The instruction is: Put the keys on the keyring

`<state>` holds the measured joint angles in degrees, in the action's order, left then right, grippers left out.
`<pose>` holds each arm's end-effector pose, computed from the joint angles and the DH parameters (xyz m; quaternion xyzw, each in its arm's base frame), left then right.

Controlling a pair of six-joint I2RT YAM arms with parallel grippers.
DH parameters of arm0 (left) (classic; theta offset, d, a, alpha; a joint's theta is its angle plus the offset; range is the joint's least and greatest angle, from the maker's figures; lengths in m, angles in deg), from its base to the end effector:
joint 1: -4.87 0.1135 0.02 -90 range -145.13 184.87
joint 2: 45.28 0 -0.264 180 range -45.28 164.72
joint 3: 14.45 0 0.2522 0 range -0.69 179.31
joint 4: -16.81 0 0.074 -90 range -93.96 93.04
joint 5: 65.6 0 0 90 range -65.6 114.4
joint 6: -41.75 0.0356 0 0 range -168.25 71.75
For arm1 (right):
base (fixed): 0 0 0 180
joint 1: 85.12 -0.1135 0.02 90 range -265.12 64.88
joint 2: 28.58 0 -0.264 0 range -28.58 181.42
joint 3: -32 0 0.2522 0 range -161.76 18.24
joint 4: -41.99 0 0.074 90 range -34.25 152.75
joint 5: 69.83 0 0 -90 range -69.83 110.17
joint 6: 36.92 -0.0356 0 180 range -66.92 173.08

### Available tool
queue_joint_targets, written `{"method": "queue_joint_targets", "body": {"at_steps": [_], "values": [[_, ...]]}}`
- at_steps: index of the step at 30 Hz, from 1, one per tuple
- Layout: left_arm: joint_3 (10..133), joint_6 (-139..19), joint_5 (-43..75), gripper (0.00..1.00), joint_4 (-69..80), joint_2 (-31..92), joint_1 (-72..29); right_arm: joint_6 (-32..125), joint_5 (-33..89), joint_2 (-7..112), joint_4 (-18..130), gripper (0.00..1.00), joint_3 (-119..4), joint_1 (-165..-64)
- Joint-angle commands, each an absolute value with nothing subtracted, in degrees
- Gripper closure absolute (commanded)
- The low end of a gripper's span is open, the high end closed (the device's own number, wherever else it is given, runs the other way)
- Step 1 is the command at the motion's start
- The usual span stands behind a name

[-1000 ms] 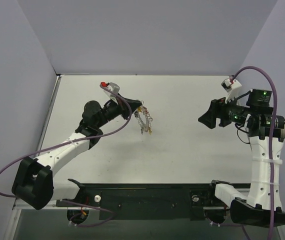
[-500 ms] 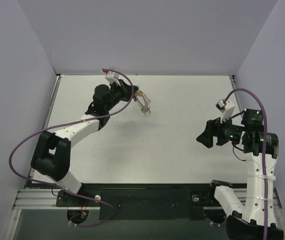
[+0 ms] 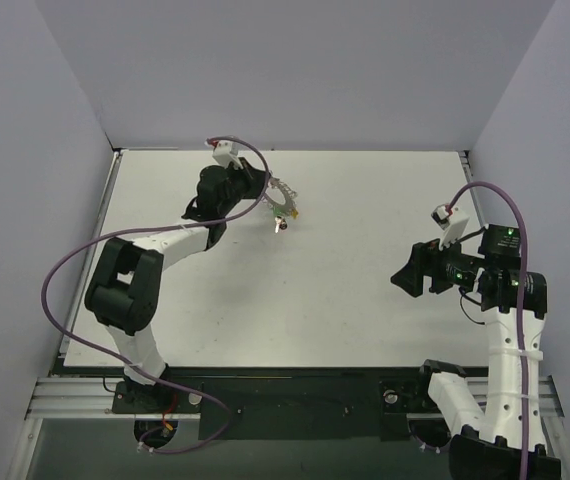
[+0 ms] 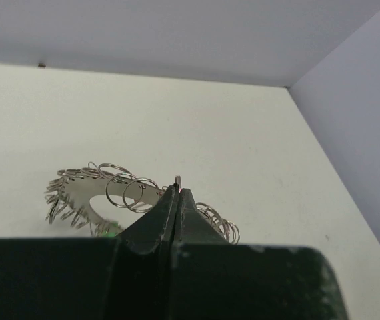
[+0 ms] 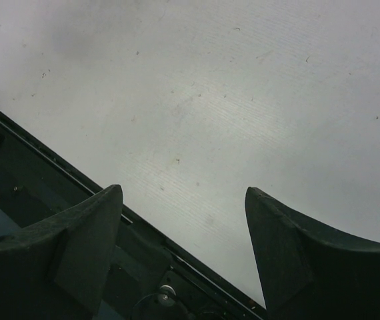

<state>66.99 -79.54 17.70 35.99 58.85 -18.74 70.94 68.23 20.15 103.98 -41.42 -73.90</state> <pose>0.3889 -0.1745 0.2655 -0.0088 0.7282 -0.3531 0.5873 0.1550 -0.0038 0.3580 -0.2278 0.8066 0.2514 0.4840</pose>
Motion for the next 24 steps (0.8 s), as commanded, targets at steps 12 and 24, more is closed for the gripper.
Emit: {"method": "queue_joint_targets", "body": {"at_steps": [12,24], "values": [[34.1,-80.0,21.5,1.00,35.9,34.5,-17.1,69.2,72.5,18.6,98.9,0.31,-36.2,-73.3],[25.8,-83.1,28.1,0.53,25.2,19.1,-16.8,68.4,71.9,16.1,98.6,0.30,-35.0,-72.8]]}}
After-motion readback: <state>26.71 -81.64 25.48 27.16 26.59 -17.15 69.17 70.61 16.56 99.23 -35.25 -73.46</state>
